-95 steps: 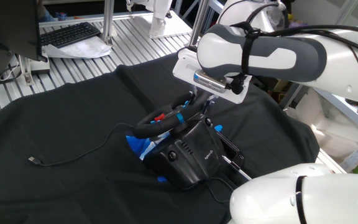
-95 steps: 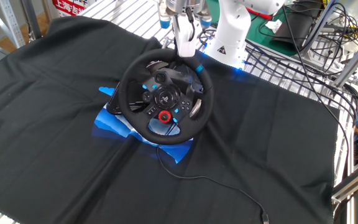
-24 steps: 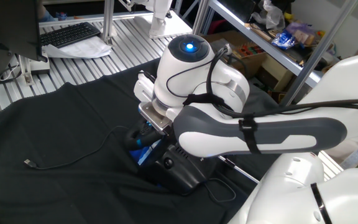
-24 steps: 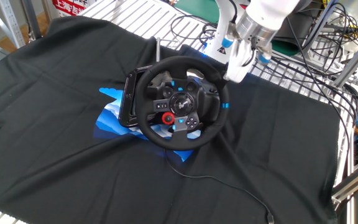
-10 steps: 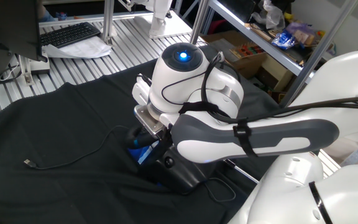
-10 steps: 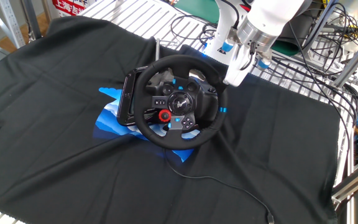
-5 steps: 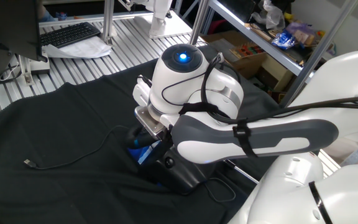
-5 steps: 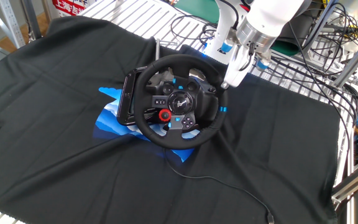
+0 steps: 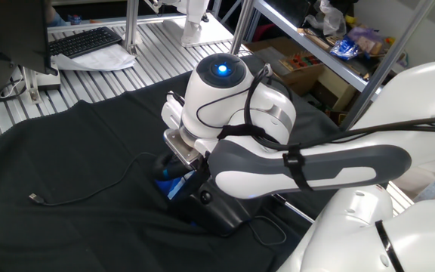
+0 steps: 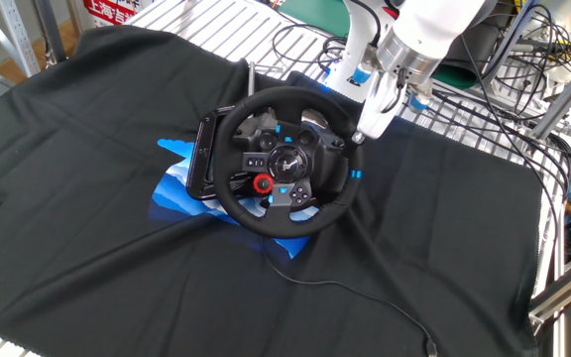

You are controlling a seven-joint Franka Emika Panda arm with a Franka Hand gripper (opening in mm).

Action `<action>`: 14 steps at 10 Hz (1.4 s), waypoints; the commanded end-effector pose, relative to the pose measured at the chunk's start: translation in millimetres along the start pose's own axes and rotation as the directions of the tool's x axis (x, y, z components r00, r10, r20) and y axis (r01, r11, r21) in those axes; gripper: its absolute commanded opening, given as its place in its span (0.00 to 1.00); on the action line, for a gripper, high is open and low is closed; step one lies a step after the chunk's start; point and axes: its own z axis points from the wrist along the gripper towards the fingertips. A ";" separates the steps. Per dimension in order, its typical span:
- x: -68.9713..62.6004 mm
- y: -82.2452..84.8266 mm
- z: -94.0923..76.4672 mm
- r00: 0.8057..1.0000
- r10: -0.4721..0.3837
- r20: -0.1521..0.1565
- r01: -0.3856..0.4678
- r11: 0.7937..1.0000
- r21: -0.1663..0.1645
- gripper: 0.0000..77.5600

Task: Rotate the steering wheel 90 degrees clockwise

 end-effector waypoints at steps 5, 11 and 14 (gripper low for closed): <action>-27.6 -0.6 -58.3 0.877 -0.402 -0.263 0.424 0.905 0.028 1.00; -60.3 9.6 -91.3 0.636 -0.700 -0.324 0.733 0.680 -0.031 1.00; -79.4 26.6 -103.8 0.517 -0.782 -0.349 0.822 0.567 -0.053 1.00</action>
